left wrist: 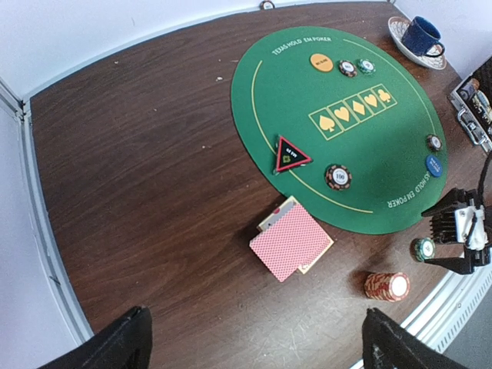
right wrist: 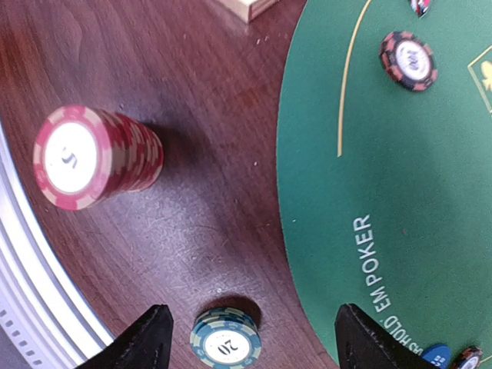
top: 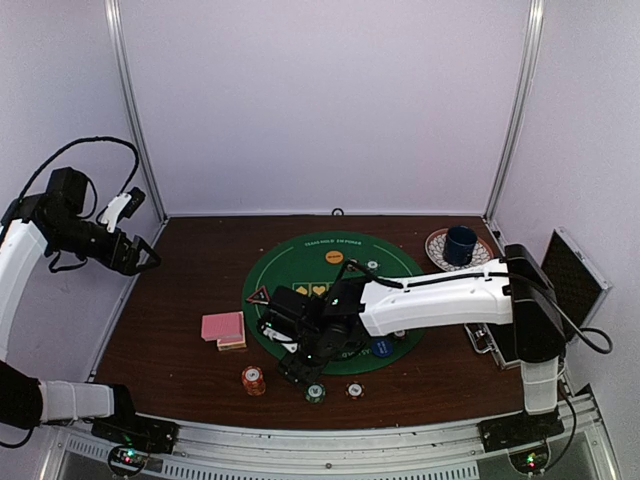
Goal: Distribute texas hold em gaming equipment
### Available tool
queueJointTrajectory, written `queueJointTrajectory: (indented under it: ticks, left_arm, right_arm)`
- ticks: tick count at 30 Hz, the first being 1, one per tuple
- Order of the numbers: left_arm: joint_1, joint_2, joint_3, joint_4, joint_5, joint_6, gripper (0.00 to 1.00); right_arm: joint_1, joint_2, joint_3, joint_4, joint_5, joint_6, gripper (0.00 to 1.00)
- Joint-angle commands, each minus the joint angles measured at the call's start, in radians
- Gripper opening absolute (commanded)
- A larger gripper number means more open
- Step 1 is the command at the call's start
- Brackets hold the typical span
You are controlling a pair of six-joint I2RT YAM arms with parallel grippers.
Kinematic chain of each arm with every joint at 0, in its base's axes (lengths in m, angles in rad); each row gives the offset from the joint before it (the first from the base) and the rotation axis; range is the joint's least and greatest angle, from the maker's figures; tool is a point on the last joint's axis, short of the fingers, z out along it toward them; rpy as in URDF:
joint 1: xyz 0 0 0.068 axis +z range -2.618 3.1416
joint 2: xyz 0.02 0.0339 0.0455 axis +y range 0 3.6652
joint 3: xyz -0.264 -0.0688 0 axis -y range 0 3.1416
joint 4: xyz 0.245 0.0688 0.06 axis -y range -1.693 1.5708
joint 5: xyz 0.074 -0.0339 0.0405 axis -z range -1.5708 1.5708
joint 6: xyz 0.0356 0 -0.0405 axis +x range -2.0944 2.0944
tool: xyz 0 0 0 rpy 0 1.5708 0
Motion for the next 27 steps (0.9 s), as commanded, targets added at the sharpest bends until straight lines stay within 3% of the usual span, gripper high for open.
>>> queueJointTrajectory:
  ticks: [1, 27]
  left_arm:
    - [0.001, -0.022, -0.011, 0.003, 0.003, 0.023, 0.97]
    - [0.002, -0.02, 0.008, -0.014, 0.016, 0.018, 0.98]
  right_arm:
    - [0.004, 0.019, -0.024, 0.022, -0.001, 0.018, 0.76]
    - [0.007, -0.007, -0.123, 0.074, -0.047, 0.051, 0.72]
